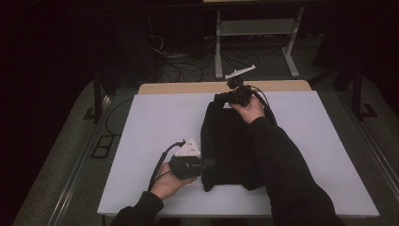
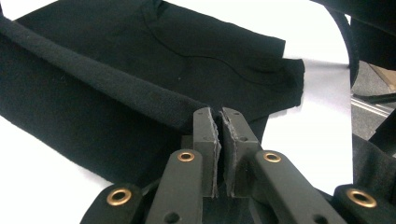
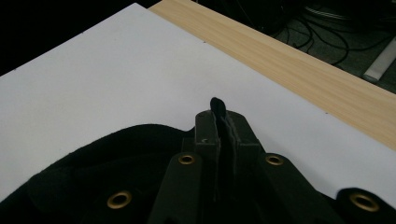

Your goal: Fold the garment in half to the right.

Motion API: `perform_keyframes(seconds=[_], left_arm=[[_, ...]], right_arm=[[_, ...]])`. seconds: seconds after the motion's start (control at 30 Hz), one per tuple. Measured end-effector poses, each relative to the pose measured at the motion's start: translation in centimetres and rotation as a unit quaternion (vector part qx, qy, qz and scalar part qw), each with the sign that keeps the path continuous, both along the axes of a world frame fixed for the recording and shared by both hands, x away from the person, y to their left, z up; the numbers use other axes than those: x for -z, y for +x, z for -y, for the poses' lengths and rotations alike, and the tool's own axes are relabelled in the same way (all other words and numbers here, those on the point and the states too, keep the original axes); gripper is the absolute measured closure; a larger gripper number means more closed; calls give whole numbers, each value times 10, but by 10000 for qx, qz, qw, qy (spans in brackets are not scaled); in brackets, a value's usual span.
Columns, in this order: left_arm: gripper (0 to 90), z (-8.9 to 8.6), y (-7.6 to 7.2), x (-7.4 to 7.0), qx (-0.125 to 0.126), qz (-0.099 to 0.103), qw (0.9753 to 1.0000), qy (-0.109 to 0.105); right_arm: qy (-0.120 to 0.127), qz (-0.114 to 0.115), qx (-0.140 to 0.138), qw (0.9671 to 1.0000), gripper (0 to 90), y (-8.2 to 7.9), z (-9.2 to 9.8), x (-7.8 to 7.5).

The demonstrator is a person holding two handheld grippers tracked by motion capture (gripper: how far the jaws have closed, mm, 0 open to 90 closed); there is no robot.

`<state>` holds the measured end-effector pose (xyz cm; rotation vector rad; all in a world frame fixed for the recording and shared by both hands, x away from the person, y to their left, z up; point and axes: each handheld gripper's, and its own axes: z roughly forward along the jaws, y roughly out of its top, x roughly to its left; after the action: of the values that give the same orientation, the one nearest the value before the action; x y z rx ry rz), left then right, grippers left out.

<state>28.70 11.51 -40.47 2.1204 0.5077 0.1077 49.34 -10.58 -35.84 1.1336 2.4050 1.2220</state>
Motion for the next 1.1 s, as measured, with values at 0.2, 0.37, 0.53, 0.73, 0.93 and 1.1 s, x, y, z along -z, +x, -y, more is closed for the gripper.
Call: perform_keyframes(seconds=[0.2,0.37,0.53,0.73,0.93,1.1], left_arm=[[835,9,0,2,56,-19,10000,-22],[835,17,0,3,90,-43,9999,-33],[836,24,1,4,139,-54,9999,-32],[835,33,1,5,232,-52,9997,-13],[836,45,0,7,331,-86,9994,-32],[836,54,0,9,404,-126,9991,-6]], right_arm=[[23,-10,90,10000,831,-2,12,0],[29,-29,131,9999,830,-3,21,1],[30,-18,169,9999,830,-5,29,3],[55,-48,245,9997,830,-7,41,7],[97,-60,347,9993,831,-10,54,8],[110,-55,409,9991,830,-12,65,10]])
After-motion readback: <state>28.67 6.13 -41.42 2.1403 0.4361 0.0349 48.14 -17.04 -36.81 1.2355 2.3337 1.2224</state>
